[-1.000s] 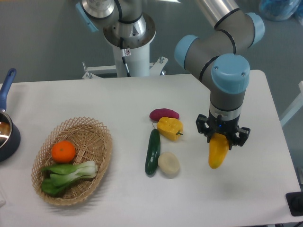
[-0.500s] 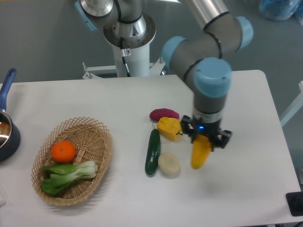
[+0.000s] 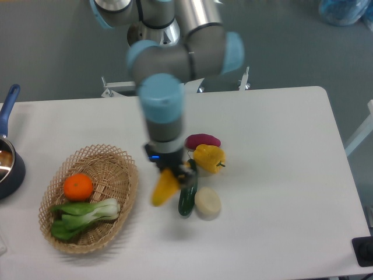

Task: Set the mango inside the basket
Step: 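Carry the held yellow mango over to the wicker basket, then lower the mango into the basket beside the orange and open the gripper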

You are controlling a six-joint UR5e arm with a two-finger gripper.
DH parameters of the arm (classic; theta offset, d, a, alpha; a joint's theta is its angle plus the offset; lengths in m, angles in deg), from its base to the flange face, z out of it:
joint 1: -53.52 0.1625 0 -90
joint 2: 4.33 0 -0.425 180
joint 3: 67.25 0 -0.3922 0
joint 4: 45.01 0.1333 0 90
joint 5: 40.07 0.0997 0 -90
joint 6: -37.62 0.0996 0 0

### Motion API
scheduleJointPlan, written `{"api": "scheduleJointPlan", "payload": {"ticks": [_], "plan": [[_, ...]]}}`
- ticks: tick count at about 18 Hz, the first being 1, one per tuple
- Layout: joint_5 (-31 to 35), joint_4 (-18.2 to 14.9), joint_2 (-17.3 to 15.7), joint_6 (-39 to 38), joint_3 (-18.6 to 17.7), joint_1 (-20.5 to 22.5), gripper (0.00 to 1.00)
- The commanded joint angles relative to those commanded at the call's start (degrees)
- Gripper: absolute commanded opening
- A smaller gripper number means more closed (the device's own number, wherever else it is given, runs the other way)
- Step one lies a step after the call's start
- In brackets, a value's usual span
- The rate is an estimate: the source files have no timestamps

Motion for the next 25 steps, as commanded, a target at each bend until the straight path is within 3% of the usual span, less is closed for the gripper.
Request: {"api": "scheduleJointPlan", "payload": {"ticks": [2, 6, 8, 10, 12, 18, 21, 25], "plan": [[0.44, 4.58, -0.18, -2.04, -1.58, -3.08, 0.63], [3.86, 5.82, 0.17, -2.74, -5.27, -7.48, 0.65], [5.79, 6.88, 1.31, -4.58, -5.90, -8.37, 0.78], [7.46, 7.84, 2.37, -6.69, -5.28, -9.68, 1.00], [8.61, 8.20, 2.81, -7.76, -4.67, -9.95, 1.00], [8.70, 8.99, 1.49, -7.58, -4.66, -9.34, 1.00], [8.53, 11.44, 0.70, -8.81, -4.05, -4.87, 1.00], [8.79, 11.89, -0.53, -9.34, -3.09, -0.03, 1.00]]}}
